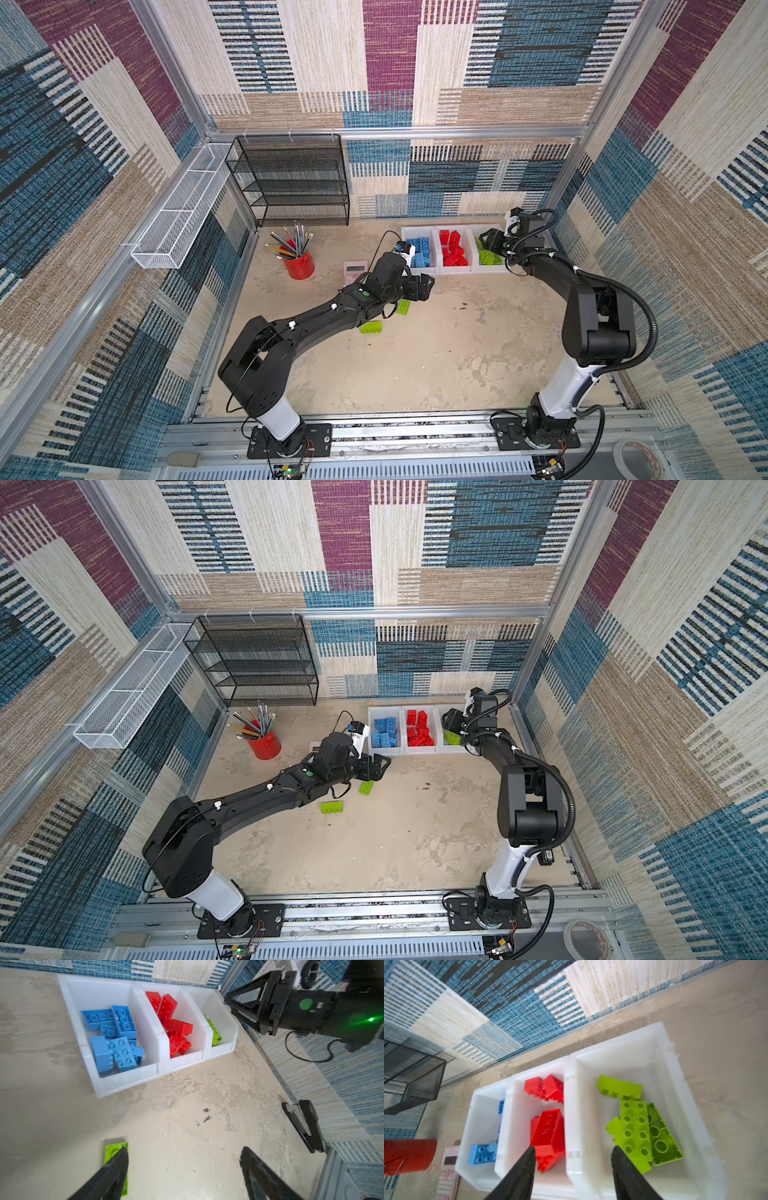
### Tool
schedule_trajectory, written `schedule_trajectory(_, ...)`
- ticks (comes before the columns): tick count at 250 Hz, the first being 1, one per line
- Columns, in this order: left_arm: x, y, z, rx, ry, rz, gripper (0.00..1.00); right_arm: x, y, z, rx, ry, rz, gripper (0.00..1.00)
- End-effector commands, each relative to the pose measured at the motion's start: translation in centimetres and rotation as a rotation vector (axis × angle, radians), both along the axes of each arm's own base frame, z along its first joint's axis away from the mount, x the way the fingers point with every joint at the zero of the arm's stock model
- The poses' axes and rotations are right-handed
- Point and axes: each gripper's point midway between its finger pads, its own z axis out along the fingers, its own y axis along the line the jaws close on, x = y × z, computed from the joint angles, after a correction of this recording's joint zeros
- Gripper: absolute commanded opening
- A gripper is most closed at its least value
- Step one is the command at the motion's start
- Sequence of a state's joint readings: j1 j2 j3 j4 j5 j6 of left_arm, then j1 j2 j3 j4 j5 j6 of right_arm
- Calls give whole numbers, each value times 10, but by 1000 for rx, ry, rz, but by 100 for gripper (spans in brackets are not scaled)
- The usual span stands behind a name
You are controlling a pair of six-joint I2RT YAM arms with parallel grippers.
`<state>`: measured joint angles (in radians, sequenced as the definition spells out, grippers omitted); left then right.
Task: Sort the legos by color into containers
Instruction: 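Move the right gripper down onto the green brick near the calculator and grasp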
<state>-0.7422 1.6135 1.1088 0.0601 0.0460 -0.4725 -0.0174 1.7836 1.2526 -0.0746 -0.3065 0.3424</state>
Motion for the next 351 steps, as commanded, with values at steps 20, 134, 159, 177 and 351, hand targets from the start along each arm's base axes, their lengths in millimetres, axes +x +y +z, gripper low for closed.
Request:
schedule_trajectory(20, -17, 46, 3, 56, -21, 116, 85, -32, 53, 20, -43, -31, 99, 67)
schedule_trajectory(134, -91, 163, -5, 115, -110, 305, 83, -145, 194, -59, -142, 177, 360, 69)
schedule_trajectory(159, -99, 174, -3, 95, -132, 323, 83, -161, 211, -78, -175, 224, 393, 69)
schedule_trajectory(177, -102, 177, -3, 77, -145, 329, 83, -171, 222, -91, -189, 255, 422, 70)
schedule_trajectory(351, -101, 177, -12, 84, -141, 330, 84, -165, 274, -137, -249, 348, 512, 74)
